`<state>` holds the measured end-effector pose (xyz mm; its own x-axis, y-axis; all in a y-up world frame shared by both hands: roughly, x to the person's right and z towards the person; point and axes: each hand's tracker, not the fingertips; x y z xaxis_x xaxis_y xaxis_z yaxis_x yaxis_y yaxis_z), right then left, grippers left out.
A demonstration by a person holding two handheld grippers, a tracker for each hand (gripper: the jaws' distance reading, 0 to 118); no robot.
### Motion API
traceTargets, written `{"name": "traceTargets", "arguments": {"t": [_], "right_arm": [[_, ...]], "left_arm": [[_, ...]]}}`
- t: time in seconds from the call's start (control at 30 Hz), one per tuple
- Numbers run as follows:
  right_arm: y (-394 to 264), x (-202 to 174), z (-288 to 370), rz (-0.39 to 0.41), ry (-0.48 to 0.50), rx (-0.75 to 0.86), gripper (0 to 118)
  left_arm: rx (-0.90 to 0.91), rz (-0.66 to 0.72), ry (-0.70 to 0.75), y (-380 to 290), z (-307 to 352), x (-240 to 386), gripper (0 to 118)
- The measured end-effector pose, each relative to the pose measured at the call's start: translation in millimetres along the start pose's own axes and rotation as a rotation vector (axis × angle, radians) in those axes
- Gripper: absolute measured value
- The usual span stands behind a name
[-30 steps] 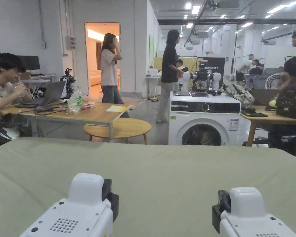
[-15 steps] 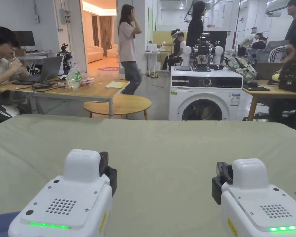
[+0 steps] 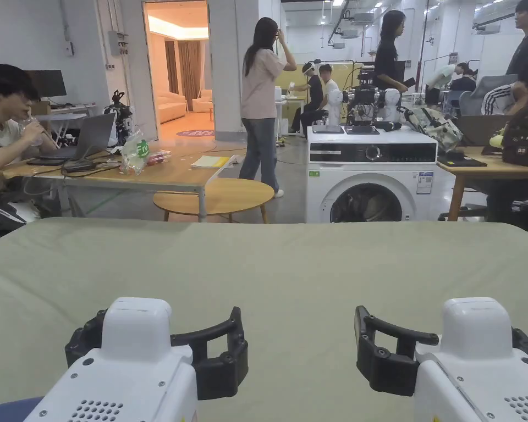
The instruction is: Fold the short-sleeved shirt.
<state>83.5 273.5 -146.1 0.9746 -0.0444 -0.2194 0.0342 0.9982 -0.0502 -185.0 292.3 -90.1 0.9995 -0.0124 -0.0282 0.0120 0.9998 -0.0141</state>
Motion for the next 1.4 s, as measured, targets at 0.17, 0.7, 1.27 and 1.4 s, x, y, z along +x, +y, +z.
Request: {"name": "traceTargets", "arguments": {"t": [0.17,0.7,1.27,1.4], "right_arm": [[-1.3,0.0,0.8,0.023,-0.028,-0.015,114],[-5.9,3.9,-1.7,0.038,-0.068,-0.051,114],[-6.7,11.3,5.8,0.078,-0.100,-0.005,114],[-6.4,13.0,5.0,0.021,-0.032,-0.017,114]], "left_arm": [[0.007,0.041,-0.006,9.5,6.0,-2.5,117],[-0.026,0.024,-0.011,1.6,4.5,3.9,117],[0.005,0.039,0.005,0.4,7.8,-9.2,117],[0.006,0.034,0.008,1.8,8.0,-9.5,117]]}}
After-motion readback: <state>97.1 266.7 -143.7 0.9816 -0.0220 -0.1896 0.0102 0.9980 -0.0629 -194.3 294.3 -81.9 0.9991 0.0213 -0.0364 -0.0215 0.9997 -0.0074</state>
